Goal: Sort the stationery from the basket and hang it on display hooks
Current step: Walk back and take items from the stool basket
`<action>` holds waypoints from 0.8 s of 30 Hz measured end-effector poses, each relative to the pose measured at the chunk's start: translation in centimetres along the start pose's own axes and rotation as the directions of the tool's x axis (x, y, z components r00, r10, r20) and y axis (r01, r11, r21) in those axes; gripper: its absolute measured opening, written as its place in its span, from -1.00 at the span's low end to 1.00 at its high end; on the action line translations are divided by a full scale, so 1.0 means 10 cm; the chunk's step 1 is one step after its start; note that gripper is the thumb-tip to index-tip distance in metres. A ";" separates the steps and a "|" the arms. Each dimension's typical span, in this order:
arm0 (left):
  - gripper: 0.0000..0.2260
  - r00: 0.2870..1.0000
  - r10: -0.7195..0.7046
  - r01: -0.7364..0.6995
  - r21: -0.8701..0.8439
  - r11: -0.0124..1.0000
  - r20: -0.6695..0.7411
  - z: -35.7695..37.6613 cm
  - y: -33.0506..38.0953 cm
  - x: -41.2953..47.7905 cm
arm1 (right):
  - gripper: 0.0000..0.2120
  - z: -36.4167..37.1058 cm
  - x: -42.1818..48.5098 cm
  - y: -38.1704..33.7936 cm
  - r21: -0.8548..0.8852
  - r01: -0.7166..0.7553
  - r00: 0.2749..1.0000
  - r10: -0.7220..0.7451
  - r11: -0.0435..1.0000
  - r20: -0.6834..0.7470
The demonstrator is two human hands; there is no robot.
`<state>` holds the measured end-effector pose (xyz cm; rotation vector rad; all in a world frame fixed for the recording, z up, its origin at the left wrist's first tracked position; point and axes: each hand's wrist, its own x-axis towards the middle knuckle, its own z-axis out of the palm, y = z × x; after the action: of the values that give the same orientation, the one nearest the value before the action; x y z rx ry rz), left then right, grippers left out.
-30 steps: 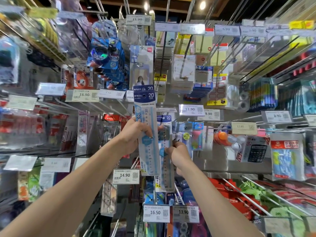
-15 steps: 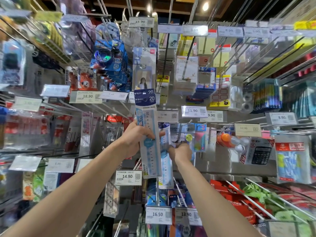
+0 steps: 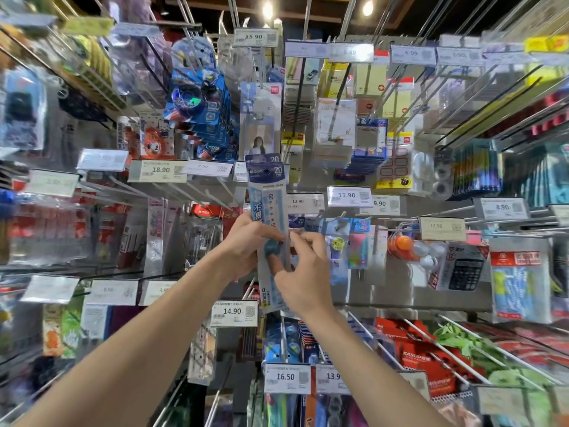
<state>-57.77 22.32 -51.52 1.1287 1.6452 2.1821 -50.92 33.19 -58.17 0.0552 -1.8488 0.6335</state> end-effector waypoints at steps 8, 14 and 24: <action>-0.55 1.000 -0.022 0.021 -0.044 0.999 -0.010 -0.02 -0.03 0.01 | -0.58 0.02 -0.07 -0.04 0.033 -0.062 0.997 0.063 0.998 -0.042; -0.48 0.999 -0.032 0.034 -0.063 0.997 0.033 -0.02 -0.07 -0.02 | -0.81 -0.05 -0.01 -0.04 0.178 -0.144 0.989 0.148 0.974 -0.011; -0.83 0.998 -0.038 0.031 -0.113 0.993 -0.056 0.02 0.05 -0.01 | -0.84 -0.24 -0.12 0.23 0.628 -0.452 0.881 0.425 0.634 0.205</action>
<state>-57.41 22.25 -51.09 1.0085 1.5303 2.2744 -49.15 35.91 -59.61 0.0827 -1.5818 1.6422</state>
